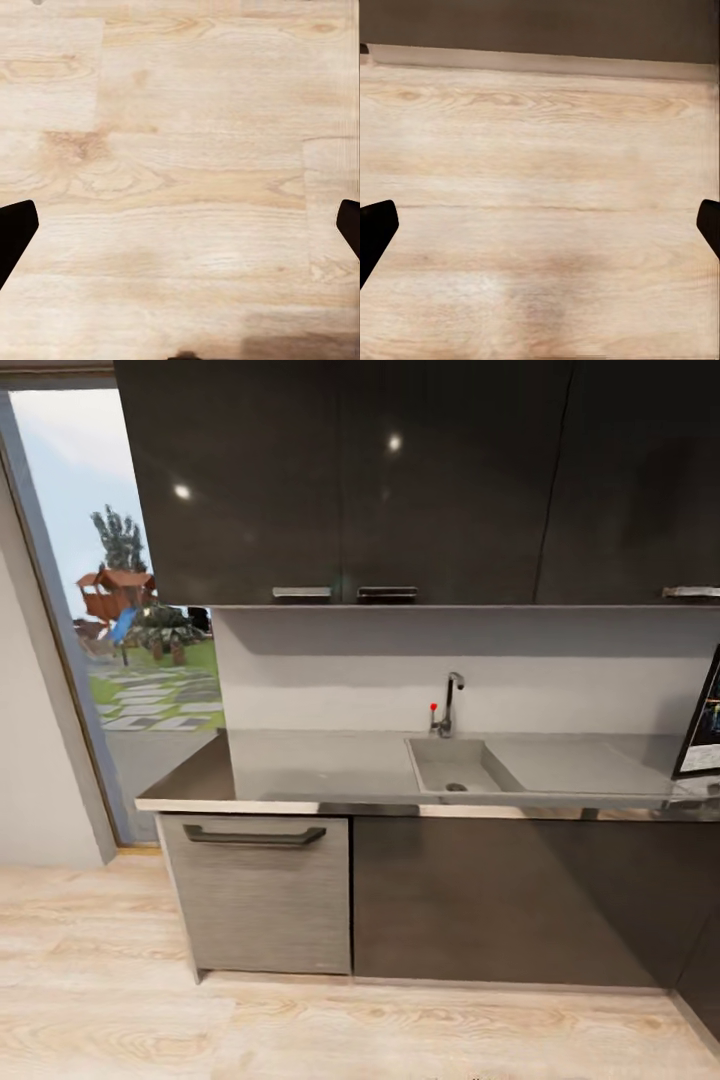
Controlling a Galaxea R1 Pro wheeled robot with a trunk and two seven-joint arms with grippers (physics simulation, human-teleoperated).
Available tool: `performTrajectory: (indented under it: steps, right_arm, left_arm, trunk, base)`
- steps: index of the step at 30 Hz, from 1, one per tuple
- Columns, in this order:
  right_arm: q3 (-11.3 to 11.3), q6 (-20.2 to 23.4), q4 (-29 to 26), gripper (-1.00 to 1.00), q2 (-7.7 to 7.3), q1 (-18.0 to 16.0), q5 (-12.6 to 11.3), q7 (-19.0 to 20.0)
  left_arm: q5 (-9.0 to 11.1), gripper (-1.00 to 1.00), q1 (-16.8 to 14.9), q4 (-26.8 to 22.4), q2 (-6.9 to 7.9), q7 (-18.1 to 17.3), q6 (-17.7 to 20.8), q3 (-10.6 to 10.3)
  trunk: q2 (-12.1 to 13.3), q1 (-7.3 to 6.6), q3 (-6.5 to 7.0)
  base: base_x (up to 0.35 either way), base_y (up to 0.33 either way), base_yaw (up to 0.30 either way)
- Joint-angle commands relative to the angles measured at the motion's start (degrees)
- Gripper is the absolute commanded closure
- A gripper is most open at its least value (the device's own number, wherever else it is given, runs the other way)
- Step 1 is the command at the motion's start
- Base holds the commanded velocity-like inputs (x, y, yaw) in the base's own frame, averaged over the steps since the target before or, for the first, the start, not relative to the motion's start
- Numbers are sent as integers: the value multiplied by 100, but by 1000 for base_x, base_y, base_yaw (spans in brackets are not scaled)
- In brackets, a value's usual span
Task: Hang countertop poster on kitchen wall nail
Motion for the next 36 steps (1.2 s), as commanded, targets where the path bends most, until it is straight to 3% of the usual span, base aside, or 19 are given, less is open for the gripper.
performTrajectory:
  steps: [1,36]
  right_arm:
    - [-3,-19,6,-100,1,-4,-6,-5]
    - [-3,-19,6,-100,1,-5,-6,-6]
  left_arm:
    - [-4,-100,3,-7,1,0,-9,2]
    - [-4,-100,4,-7,1,0,-9,2]
  trunk:
    - [-3,0,-2]
    - [-3,0,110]
  base:
    - [0,0,-299]
    - [0,0,-297]
